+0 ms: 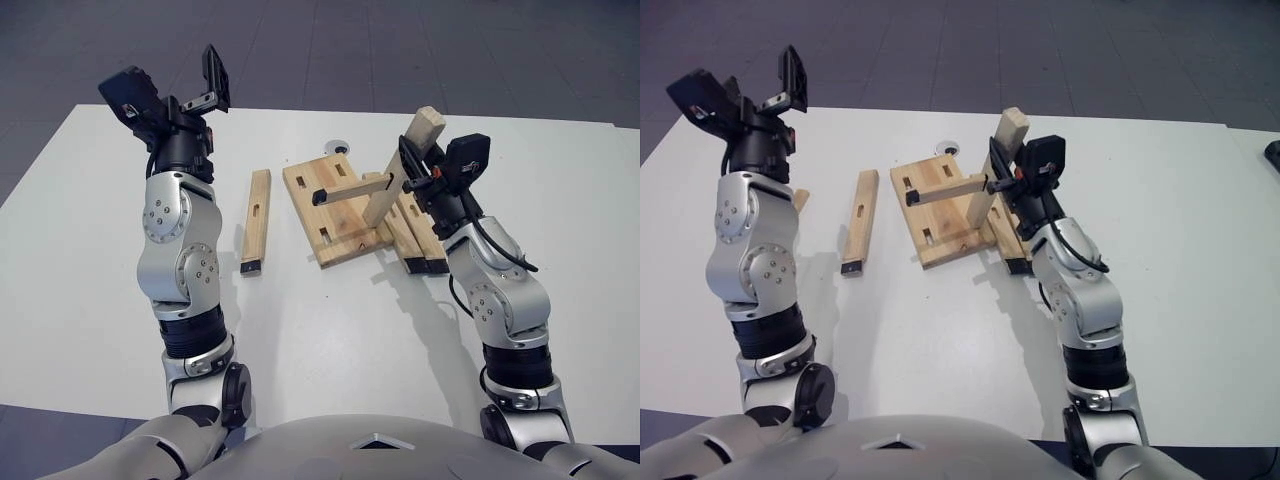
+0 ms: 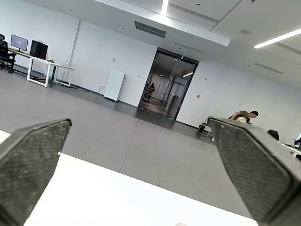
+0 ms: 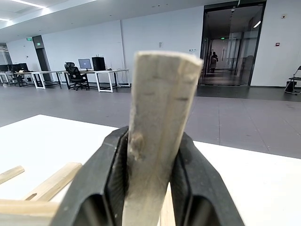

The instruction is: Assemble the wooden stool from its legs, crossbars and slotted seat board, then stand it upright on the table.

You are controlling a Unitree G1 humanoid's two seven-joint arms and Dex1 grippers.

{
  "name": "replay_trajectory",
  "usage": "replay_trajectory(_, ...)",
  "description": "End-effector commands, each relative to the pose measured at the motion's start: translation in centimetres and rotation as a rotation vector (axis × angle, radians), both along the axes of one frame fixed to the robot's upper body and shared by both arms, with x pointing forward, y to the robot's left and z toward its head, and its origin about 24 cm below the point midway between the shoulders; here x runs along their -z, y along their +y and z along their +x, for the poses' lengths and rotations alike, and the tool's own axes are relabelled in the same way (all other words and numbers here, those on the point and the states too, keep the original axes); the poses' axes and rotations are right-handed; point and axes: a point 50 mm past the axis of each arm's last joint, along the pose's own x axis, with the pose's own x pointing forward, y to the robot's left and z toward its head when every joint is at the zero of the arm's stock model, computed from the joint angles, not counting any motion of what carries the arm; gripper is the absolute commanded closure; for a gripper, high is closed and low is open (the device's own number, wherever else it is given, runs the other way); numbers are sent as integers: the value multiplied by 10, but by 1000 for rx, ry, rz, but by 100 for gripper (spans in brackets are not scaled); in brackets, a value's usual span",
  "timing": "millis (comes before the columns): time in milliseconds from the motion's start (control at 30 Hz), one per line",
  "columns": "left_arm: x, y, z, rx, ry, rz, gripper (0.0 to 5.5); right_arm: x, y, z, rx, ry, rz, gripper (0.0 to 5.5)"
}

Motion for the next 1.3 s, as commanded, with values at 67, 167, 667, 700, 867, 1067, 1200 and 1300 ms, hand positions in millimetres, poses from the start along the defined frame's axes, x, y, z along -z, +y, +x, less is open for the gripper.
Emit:
replay_trajectory(67, 7, 1, 1, -19, 45, 43, 10, 135, -40, -41, 40, 709, -347, 443)
replay_trajectory(167, 8, 1, 2, -27, 47, 36, 10, 129, -38, -34, 30, 687, -344, 442)
replay_trajectory(667, 13, -2, 6, -41, 57, 18, 10, 79, -26, -8, -21, 428, -173, 208)
replay_trajectory(700, 13, -2, 6, -44, 56, 18, 10, 68, -26, -5, -40, 379, -146, 191)
replay_trajectory(867, 16, -1, 6, -56, 58, 17, 10, 10, -31, 5, -133, 157, -40, 120)
replay_trajectory(1067, 16, -1, 8, -54, 50, 26, 10, -51, -38, 7, -214, -71, 77, 25)
replay_trajectory(1200, 16, 1, 9, -59, 48, 28, 10, -101, -43, 9, -254, -235, 236, 12)
replay_trajectory(1300, 17, 3, 10, -68, 47, 27, 10, -121, -35, 27, -237, -258, 286, 12)
